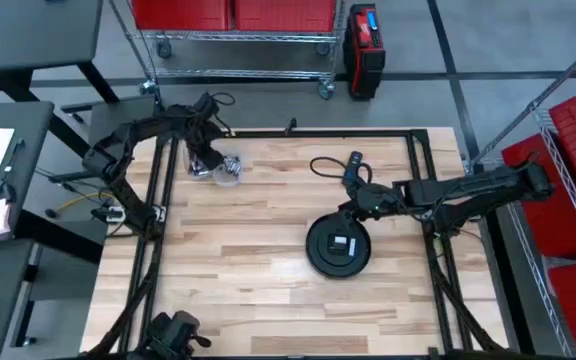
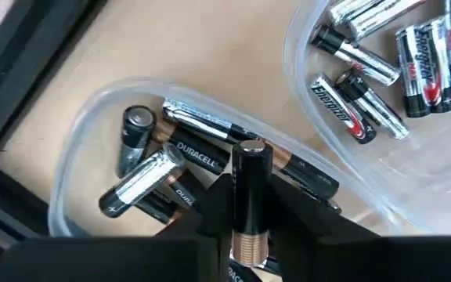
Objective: Insert battery
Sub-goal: Insert the brown battery into the wall clock
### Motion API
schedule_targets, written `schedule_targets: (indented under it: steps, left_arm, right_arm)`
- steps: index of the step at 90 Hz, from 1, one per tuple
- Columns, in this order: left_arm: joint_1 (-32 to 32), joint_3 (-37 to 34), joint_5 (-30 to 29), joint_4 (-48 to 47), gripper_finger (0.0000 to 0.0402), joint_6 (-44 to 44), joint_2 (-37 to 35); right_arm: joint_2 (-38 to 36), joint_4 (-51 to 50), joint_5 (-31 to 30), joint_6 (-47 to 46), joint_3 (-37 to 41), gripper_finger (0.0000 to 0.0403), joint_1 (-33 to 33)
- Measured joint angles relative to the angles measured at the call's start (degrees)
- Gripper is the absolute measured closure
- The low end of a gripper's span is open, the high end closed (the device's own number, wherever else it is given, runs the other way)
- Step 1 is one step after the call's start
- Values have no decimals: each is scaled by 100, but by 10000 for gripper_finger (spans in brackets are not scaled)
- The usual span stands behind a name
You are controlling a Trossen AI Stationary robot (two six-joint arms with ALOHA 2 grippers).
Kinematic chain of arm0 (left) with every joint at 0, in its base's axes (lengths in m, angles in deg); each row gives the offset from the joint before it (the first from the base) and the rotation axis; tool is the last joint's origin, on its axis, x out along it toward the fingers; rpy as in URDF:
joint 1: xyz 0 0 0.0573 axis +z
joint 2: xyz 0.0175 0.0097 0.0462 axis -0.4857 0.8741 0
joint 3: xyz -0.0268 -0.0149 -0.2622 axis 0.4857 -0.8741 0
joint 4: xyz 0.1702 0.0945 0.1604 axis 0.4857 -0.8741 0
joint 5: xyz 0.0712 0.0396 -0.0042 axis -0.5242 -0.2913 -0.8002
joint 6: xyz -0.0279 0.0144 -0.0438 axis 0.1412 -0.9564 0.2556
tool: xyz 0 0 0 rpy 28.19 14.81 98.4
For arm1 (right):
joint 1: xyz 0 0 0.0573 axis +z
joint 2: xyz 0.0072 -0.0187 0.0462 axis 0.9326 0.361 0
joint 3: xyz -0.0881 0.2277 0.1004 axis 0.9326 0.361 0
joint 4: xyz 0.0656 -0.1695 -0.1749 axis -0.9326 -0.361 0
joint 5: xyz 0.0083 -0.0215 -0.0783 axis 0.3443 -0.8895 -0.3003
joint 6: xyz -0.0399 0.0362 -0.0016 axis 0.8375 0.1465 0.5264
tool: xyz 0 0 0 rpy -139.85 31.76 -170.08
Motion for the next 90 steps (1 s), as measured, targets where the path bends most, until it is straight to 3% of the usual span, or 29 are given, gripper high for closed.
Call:
schedule_targets:
  steps: [22,53,90]
  left_arm:
    - [-157,377,1,-422,359,2,-95]
    - [-788,1229,13,-597,360,362,-984]
    - [-2097,2274,22,-428,360,1342,-1640]
  right_arm:
    - [0,-2,0,39,0,127,0]
    - [0,34,0,167,0,127,0]
    - [-407,559,-6,963,0,127,0]
